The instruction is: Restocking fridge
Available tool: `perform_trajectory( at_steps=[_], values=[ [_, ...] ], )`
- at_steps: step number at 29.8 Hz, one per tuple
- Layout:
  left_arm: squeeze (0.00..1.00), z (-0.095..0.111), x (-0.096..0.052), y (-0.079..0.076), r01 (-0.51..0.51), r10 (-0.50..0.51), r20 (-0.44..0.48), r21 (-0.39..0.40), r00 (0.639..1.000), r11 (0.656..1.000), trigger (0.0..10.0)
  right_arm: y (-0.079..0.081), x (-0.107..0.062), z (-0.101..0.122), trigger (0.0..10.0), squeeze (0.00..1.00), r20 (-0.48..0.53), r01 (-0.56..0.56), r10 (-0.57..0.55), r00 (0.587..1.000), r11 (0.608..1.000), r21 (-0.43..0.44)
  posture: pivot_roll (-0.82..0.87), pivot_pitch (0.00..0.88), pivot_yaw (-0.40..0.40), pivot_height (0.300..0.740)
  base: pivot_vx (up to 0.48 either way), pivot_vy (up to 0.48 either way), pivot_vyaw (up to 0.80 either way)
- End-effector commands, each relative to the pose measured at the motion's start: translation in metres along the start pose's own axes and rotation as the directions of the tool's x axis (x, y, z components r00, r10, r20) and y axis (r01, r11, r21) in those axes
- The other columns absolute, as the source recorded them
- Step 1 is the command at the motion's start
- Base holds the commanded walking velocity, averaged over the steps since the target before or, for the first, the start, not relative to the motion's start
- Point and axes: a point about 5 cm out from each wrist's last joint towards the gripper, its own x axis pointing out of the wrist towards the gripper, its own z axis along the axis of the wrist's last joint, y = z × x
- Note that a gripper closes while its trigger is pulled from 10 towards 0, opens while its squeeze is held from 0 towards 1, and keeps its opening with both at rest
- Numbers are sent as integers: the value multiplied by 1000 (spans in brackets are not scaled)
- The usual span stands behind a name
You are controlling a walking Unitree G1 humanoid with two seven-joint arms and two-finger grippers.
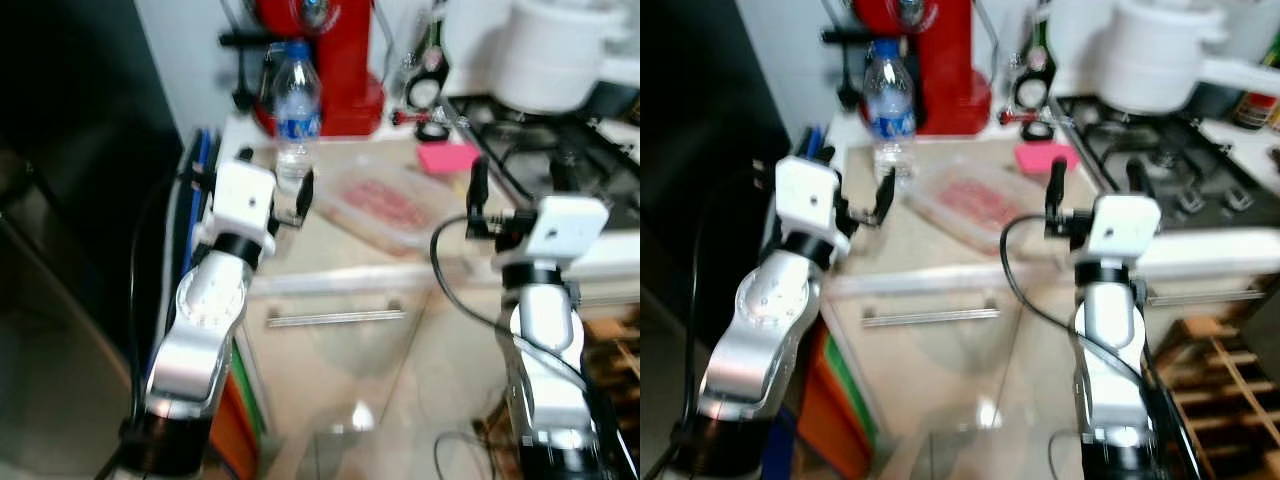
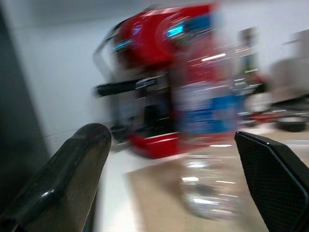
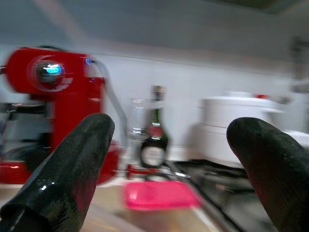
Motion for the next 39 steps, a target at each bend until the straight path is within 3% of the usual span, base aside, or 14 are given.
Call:
perform_trajectory(
  at_steps=[1, 6, 10, 12, 14, 21, 28, 29, 39],
  values=[
    [0, 8, 11, 3, -15, 16, 12, -37, 1000, 999, 10000, -10, 0, 2, 10000, 0, 5, 36, -36, 999, 999, -21, -49, 0, 20, 740, 0, 0, 0],
    [0, 23, 32, 7, 31, -32, -8, -154, 999, 988, 10000, -8, 1, 2, 10000, 0, 3, 27, -27, 1000, 999, -17, -57, 0, 27, 740, 0, 0, 0],
    [0, 20, 39, 7, 89, -104, -50, -235, 993, 968, 10000, -6, 1, 1, 10000, 0, -3, 13, -13, 1000, 1000, -12, -61, 0, 32, 740, 0, 0, 0],
    [0, 19, 42, 9, 104, -121, -59, -227, 991, 968, 10000, -5, 1, 1, 10000, 0, -8, 7, -7, 1000, 1000, -10, -62, 0, 35, 740, 0, 0, 0],
    [0, 20, 57, 22, 134, -148, -76, -168, 986, 977, 10000, -2, 0, -2, 10000, 0, -25, -10, 10, 1000, 1000, -4, -61, 0, 47, 740, 0, 0, 0],
    [0, 27, 69, 37, 170, -181, -101, -114, 978, 979, 10000, 4, -3, -6, 10000, 0, -39, -19, 19, 999, 1000, 6, -70, 6, 77, 740, 0, 0, 0],
    [0, 28, 79, 31, 260, -278, -96, -167, 956, 951, 10000, 8, -5, -8, 10000, 0, -52, -27, 28, 998, 999, 19, -69, 17, 80, 740, 0, 0, 0],
    [0, 23, 86, 28, 297, -319, -96, -191, 943, 936, 10000, 10, -6, -8, 10000, 0, -52, -37, 38, 998, 999, 24, -71, 27, 87, 740, 0, 0, 0],
    [0, 8, 98, 23, 331, -360, -128, -205, 924, 921, 10000, 14, -14, -5, 10000, 0, -56, -45, 46, 997, 999, 24, -106, 64, 110, 740, 0, 0, 0]
  ],
)
